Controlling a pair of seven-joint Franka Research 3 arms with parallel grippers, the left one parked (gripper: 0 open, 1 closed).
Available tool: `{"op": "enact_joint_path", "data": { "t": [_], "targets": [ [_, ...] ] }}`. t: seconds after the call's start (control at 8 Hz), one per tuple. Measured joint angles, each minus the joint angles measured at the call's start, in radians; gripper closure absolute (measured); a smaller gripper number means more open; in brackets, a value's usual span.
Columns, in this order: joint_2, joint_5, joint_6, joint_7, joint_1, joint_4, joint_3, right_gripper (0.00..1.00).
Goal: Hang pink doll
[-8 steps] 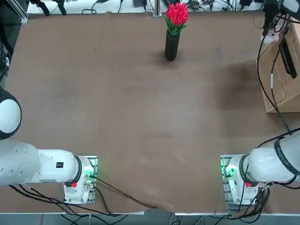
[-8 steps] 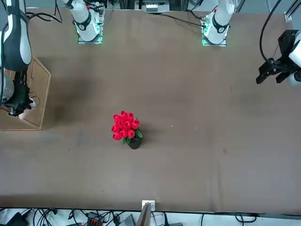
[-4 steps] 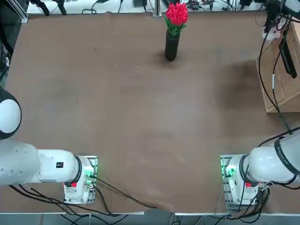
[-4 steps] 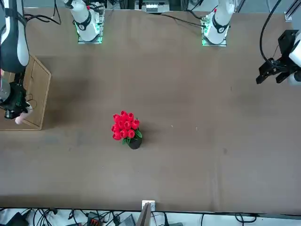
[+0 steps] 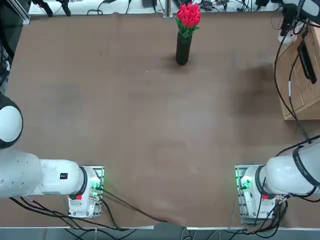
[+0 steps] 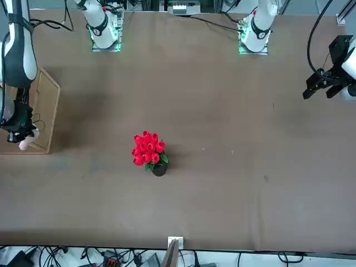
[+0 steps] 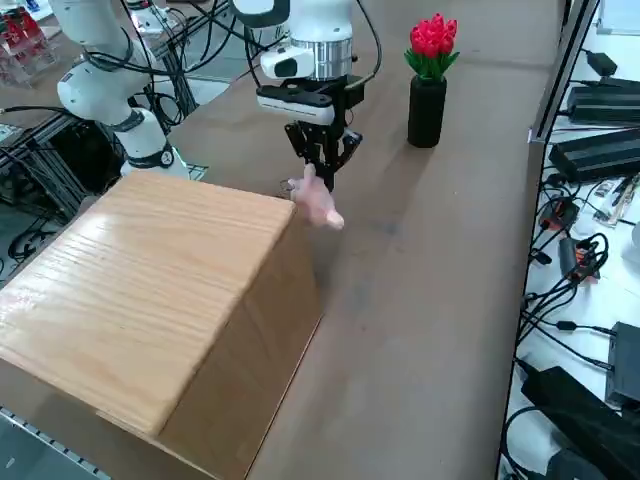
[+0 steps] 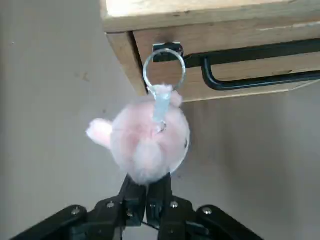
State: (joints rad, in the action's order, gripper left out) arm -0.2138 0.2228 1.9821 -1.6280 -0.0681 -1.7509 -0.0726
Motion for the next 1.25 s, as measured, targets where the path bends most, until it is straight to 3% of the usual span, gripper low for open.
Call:
{"op": "enact_joint_path", "data": {
  "t": [1.25],
  "targets": [
    [0.05, 0.0, 0.082, 0.016, -0.03, -0.108, 0.0, 0.94]
  ]
}}
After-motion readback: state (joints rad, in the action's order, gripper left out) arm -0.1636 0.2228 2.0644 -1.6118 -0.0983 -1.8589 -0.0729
